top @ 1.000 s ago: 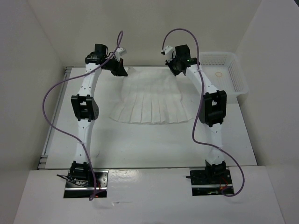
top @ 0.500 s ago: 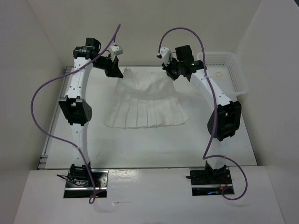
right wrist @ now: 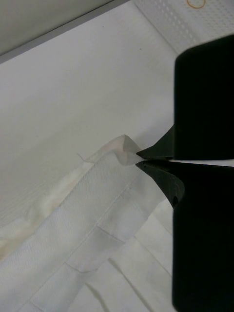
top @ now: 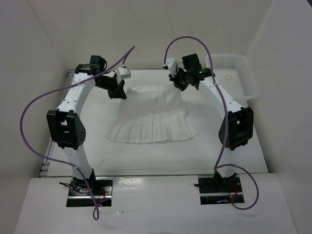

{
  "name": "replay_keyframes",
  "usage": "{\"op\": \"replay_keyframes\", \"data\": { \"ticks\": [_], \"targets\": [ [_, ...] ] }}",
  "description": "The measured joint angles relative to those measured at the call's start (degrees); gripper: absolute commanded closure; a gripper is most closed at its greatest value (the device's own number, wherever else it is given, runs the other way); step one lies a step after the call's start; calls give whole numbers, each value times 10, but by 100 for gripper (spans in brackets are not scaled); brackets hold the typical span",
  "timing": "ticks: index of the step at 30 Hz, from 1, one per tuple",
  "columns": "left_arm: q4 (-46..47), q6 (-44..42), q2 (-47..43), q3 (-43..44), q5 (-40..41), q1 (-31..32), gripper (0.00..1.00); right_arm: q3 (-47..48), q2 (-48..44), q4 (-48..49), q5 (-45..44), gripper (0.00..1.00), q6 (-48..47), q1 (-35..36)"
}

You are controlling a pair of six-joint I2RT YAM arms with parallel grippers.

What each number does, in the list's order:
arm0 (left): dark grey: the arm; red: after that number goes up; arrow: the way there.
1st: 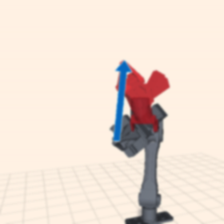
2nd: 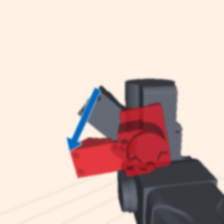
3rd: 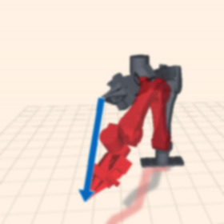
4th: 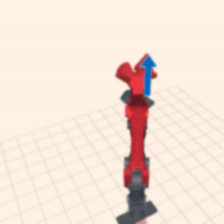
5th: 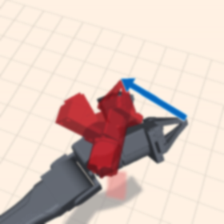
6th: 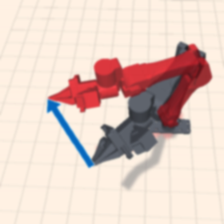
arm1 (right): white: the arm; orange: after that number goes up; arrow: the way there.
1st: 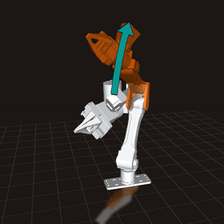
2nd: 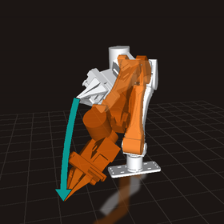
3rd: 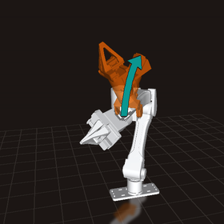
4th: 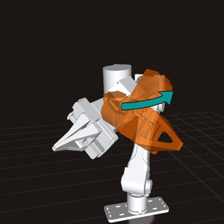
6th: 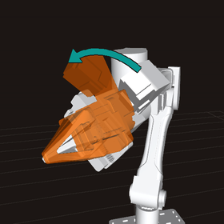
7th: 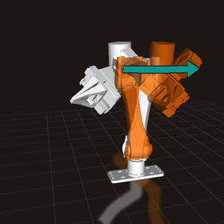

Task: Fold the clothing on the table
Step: Flatten the skirt out

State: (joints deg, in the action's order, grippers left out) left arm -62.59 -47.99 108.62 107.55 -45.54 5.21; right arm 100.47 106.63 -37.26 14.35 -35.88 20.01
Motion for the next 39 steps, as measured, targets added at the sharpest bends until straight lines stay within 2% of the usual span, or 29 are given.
{"op": "replay_keyframes", "data": {
  "ticks": [6,12,16,17,19,20,21,23,24,25,26,30,33,39],
  "targets": [
    [73,8,-10,-57,5,-27,96,-5,0,5,-2,100,3,-2],
    [152,68,2,-66,-8,-59,92,-5,13,28,14,100,25,-7],
    [191,111,42,-62,-9,-63,89,-3,45,46,14,100,33,-12],
    [198,124,56,-59,-9,-63,84,-1,57,48,12,87,37,-14],
    [210,139,81,-55,-6,-63,81,6,83,49,3,76,45,-18],
    [212,146,93,-52,-4,-64,78,10,94,49,-3,66,49,-22],
    [215,153,103,-51,-1,-67,71,15,106,48,-10,63,53,-28],
    [223,168,117,-50,5,-72,67,24,124,48,-21,58,61,-40],
    [224,172,121,-50,8,-74,63,28,130,48,-25,51,65,-48],
    [228,181,123,-50,12,-76,54,31,133,47,-28,48,73,-54],
    [232,189,123,-50,17,-79,48,33,135,47,-30,45,79,-60],
    [252,226,123,-41,26,-86,35,52,135,49,-34,39,109,-78],
    [275,261,122,-39,37,-88,33,64,135,52,-35,37,139,-82],
    [332,395,120,-39,97,-88,33,120,155,45,-63,37,224,-83]
  ]
}}
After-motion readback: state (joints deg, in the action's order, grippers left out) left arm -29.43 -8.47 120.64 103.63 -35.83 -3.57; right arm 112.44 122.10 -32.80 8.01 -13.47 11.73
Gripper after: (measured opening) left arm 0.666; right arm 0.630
